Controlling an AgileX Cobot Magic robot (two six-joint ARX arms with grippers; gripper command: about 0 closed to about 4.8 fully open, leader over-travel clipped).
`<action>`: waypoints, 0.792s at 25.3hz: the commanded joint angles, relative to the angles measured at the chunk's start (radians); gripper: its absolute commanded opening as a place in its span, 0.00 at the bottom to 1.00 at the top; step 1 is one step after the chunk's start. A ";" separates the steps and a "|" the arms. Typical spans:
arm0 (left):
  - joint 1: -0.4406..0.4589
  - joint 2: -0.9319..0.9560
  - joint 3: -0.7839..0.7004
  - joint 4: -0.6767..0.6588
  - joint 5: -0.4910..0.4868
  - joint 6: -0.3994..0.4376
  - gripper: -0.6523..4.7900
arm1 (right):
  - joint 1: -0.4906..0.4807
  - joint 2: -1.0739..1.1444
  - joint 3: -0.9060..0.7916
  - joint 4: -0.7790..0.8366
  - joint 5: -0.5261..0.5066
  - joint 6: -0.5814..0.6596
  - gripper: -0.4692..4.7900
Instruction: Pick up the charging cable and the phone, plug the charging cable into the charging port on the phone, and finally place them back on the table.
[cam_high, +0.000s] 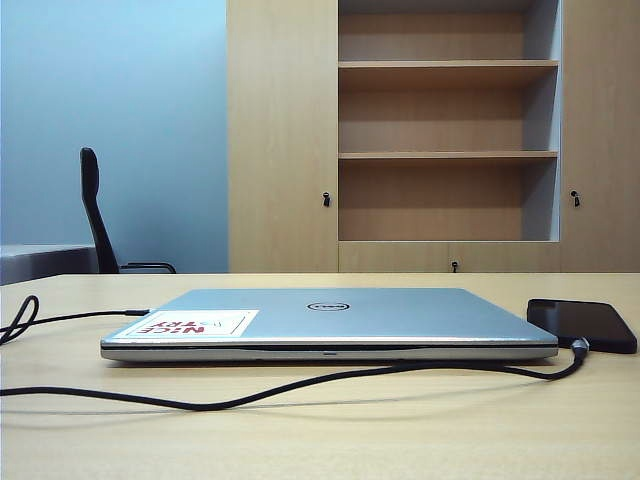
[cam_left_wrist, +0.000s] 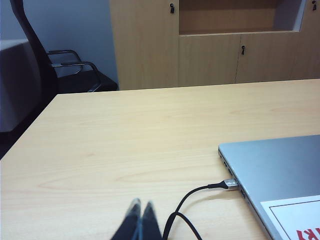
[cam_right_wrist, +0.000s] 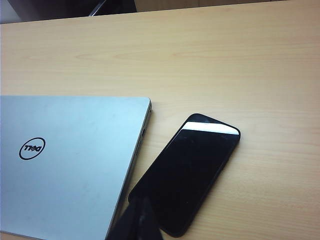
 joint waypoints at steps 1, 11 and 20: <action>0.001 0.002 0.000 0.009 0.002 -0.021 0.11 | 0.000 -0.003 0.005 0.017 -0.003 -0.002 0.08; 0.001 0.002 0.000 0.009 0.002 0.039 0.11 | 0.000 -0.003 0.005 0.017 -0.003 -0.002 0.08; 0.001 0.002 0.000 0.010 0.002 0.039 0.11 | 0.000 -0.003 0.005 0.017 -0.003 -0.002 0.08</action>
